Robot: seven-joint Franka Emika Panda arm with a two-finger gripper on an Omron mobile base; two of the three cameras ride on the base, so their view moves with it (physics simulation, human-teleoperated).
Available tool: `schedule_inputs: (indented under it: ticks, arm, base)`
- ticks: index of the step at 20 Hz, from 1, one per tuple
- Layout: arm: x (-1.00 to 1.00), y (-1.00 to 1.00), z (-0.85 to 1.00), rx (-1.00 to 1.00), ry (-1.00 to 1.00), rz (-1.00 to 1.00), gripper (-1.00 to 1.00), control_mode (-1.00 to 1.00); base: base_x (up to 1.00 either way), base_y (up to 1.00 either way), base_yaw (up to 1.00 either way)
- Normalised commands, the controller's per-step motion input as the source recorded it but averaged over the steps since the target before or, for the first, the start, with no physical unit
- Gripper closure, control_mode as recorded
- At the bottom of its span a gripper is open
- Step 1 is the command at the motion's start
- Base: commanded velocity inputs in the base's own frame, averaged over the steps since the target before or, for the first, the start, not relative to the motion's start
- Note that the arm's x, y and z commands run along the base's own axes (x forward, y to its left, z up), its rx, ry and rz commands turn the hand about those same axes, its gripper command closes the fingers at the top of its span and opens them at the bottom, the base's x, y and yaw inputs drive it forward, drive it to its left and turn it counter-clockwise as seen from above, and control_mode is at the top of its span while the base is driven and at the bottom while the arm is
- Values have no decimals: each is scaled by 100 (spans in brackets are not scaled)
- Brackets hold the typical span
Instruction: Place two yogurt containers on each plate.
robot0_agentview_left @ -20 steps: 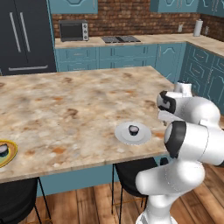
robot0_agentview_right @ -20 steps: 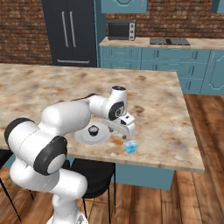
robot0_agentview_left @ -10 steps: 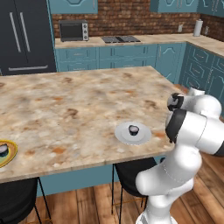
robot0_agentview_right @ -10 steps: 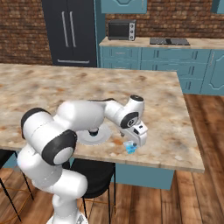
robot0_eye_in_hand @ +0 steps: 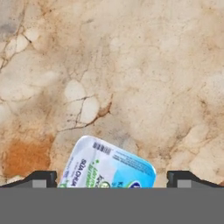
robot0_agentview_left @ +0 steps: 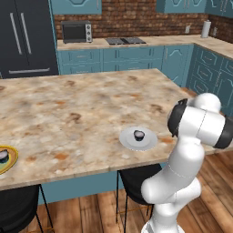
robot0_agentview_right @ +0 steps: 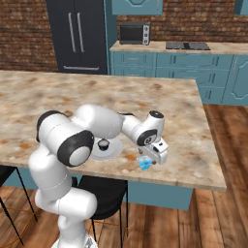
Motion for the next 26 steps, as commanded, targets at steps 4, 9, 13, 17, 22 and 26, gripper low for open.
schedule_inputs:
  ticks: [4, 9, 13, 17, 22, 26]
  arm:
    - [0, 10, -2, 0, 0, 0, -100, -100]
    - [-2, 14, -11, 0, 3, 0, -100, -100]
    - [2, -1, -17, 0, 6, 0, -100, -100]
    - [3, -1, -21, 0, 1, 0, -100, -100]
    - [0, 14, -16, 0, 0, 0, -100, -100]
    - [0, 36, 0, 0, 1, 0, -100, -100]
  base:
    - [0, 0, 0]
    - [0, 0, 0]
    - [0, 0, 0]
    - [0, 0, 0]
    - [0, 0, 0]
    - [0, 0, 0]
